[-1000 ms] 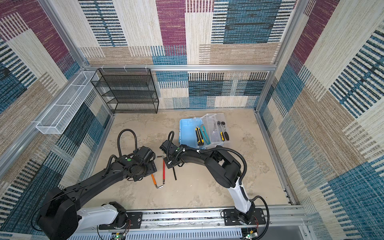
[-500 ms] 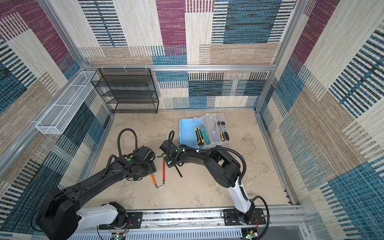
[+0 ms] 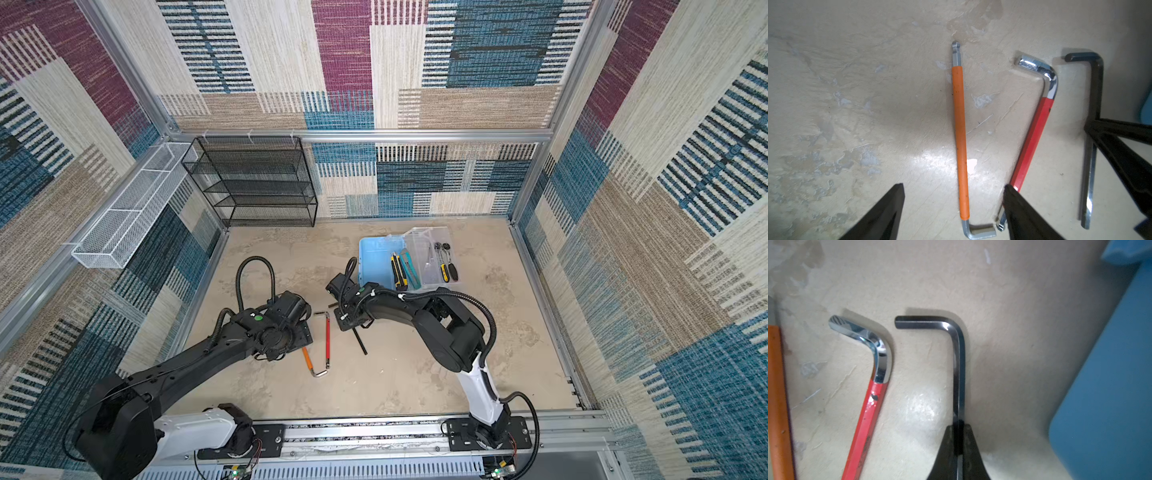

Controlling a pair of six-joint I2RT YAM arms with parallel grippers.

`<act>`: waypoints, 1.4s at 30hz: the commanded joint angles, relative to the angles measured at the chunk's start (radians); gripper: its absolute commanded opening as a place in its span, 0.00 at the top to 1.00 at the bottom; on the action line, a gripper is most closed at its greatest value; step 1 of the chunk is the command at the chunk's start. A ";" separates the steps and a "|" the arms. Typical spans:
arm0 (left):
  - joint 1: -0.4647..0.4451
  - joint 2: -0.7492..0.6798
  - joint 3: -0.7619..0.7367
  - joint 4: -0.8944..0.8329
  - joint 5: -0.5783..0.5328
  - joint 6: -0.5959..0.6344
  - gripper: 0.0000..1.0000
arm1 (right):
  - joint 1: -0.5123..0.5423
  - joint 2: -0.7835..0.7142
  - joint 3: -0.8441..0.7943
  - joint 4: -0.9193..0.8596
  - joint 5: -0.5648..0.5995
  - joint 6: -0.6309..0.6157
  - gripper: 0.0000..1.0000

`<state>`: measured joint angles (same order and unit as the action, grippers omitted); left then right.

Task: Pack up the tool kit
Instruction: 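Close the right gripper on the black hex key and lift it over the blue box, then lower the black hex key into the blue box and open the right gripper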

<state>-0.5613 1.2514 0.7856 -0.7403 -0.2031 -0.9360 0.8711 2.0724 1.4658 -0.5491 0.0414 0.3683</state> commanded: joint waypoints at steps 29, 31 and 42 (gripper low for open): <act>0.000 0.067 0.045 0.109 0.103 0.128 0.22 | -0.185 -0.043 0.320 -0.107 -0.093 0.058 1.00; 0.000 0.077 0.056 0.120 0.124 0.150 0.22 | -0.214 -0.038 0.326 -0.106 -0.085 0.057 1.00; 0.000 0.166 0.114 0.127 0.168 0.187 0.22 | -0.325 0.007 0.314 -0.084 -0.062 0.054 1.00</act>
<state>-0.5613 1.4033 0.8845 -0.6250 -0.0502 -0.7780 0.5568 2.0636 1.7802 -0.6575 -0.0406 0.4286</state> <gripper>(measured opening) 0.778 0.092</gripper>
